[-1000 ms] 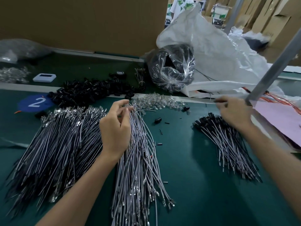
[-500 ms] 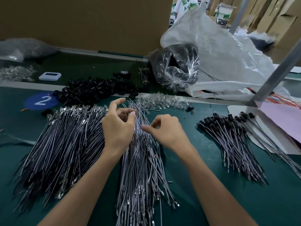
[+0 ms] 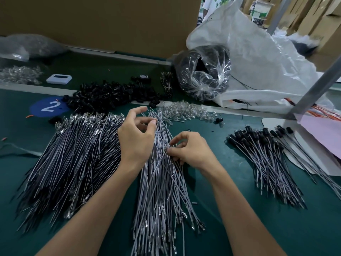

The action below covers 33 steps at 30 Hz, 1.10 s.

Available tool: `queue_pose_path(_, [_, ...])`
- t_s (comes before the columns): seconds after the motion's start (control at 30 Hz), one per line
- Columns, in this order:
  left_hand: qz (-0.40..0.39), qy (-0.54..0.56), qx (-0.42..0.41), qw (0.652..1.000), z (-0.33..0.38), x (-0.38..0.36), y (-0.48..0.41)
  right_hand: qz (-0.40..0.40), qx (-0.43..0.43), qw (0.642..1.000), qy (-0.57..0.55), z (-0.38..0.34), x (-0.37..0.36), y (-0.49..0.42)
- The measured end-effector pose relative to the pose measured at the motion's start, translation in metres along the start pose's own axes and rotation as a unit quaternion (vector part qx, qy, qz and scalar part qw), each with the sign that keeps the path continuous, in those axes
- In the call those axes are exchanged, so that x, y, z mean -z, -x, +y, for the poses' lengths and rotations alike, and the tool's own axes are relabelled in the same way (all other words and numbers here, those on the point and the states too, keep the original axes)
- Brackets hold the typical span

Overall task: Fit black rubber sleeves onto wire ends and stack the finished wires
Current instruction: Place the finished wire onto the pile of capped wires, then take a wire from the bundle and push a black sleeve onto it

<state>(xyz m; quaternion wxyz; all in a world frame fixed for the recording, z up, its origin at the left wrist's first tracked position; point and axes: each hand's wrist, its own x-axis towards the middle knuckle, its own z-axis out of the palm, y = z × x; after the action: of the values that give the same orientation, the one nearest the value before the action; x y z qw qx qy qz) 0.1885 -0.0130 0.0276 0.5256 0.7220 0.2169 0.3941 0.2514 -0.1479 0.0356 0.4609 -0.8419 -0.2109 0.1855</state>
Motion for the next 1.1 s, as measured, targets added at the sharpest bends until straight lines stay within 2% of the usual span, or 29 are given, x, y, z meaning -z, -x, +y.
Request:
queue_pose_path(0.17, [-0.019,0.021,0.011,1.000,0.002,0.001,0.000,0.044,0.018,0.987,-0.154,-0.001,0.012,0.000])
queue_pose_path(0.27, [-0.081,0.022,0.013,0.996,0.003,0.001,0.002,0.062,0.030,0.971,-0.230,-0.001,0.018,0.001])
queue_pose_path(0.47, [-0.212,-0.007,-0.013,0.977,0.008,0.001,0.009,0.073,0.014,0.948,-0.309,-0.004,0.019,0.001])
queue_pose_path(0.57, [-0.257,-0.027,-0.013,0.966,0.007,0.001,0.011,0.077,0.035,0.938,-0.336,-0.004,0.020,-0.001])
queue_pose_path(0.7, [-0.274,-0.058,-0.011,0.960,0.007,0.002,0.010,0.078,0.082,0.888,-0.447,-0.009,0.021,0.000])
queue_pose_path(0.83, [-0.312,-0.106,-0.017,0.944,0.009,0.002,0.012,0.135,0.135,0.835,-0.516,-0.015,0.029,0.005])
queue_pose_path(0.93, [-0.326,-0.163,-0.028,0.931,0.009,0.001,0.013,0.157,0.130,0.794,-0.573,-0.016,0.047,0.010])
queue_pose_path(1.0, [-0.334,-0.231,-0.044,0.913,0.008,-0.001,0.015,0.140,0.108,0.801,-0.572,-0.014,0.058,0.012])
queue_pose_path(1.1, [-0.324,-0.286,-0.057,0.900,0.006,-0.003,0.017,0.104,0.061,0.844,-0.523,-0.008,0.072,0.012])
